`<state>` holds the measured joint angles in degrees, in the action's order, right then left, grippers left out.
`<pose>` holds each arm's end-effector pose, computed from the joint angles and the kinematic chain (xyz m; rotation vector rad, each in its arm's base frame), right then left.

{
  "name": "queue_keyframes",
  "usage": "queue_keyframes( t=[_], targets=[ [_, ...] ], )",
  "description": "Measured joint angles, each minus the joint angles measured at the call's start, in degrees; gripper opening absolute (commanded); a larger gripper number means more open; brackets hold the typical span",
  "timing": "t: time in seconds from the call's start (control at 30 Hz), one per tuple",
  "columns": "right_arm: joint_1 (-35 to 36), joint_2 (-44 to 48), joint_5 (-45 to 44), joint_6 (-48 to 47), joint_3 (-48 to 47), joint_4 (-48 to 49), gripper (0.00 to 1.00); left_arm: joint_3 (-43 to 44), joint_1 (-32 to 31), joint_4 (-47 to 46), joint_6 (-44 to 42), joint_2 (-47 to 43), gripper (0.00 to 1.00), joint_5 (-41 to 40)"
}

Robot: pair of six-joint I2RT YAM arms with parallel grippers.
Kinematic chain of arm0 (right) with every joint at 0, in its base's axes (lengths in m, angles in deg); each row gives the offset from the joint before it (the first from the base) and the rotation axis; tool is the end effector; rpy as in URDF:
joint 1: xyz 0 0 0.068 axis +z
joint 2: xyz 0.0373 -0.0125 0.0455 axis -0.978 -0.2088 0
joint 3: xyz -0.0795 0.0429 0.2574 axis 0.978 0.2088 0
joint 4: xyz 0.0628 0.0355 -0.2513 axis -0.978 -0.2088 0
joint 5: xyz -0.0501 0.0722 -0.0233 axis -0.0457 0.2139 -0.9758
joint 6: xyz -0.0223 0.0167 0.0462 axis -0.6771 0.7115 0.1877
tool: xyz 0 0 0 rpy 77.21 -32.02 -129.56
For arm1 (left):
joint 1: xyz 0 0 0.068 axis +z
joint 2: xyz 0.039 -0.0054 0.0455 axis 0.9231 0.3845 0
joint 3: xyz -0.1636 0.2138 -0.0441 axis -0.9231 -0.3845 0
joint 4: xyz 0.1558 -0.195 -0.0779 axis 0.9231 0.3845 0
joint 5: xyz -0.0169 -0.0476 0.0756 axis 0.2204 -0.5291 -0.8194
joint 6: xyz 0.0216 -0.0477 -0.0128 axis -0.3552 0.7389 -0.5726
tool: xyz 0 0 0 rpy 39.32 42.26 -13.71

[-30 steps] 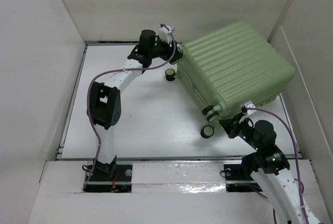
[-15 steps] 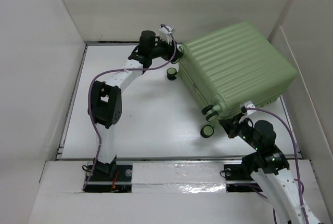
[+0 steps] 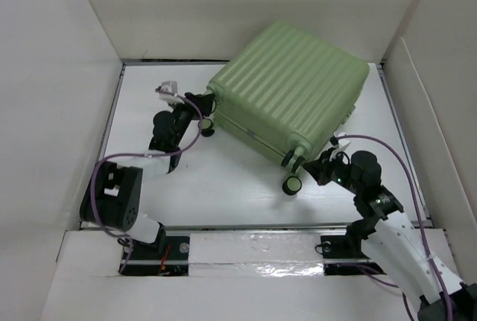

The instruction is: Pack the luggage

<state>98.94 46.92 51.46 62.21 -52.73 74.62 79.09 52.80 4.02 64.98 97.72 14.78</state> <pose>0.1312 0.0637 0.2335 -0.4099 1.8915 0.7210 0.3078 -0.0878 0.2501 0.0179 1.4033 -0.7712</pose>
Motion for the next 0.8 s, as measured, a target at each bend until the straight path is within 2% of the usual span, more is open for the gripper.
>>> queue_keyframes(
  t=[0.17,0.27,0.33,0.43,0.53,0.67,0.8],
  targets=[
    [-1.07,-11.96,-0.28,-1.18,-4.90,4.02,0.00,-13.66,-0.74,-2.78,1.95,-13.90,0.00,-9.38],
    [-1.29,-15.93,-1.22,-0.68,-4.37,10.82,0.00,-19.06,-3.87,-0.94,2.45,-20.90,0.00,-14.32],
    [0.07,-15.45,-3.28,0.28,-1.01,17.79,0.00,-20.31,-6.95,1.18,2.80,-23.63,0.00,-16.31],
    [3.72,-11.21,-8.50,2.84,6.97,27.17,0.00,-20.55,-8.85,3.26,3.72,-24.44,0.00,-16.90],
    [11.30,-7.04,-18.93,6.16,15.32,36.61,0.00,-20.46,-8.87,3.39,4.68,-24.41,0.00,-16.35],
    [17.84,-7.43,-26.32,8.55,16.39,39.26,0.00,-20.22,-9.03,0.98,7.04,-22.03,0.00,-14.91],
    [23.26,-13.40,-34.60,11.23,16.96,45.31,0.00,-18.34,-10.58,-1.22,8.87,-18.62,0.00,-16.31]
  ],
)
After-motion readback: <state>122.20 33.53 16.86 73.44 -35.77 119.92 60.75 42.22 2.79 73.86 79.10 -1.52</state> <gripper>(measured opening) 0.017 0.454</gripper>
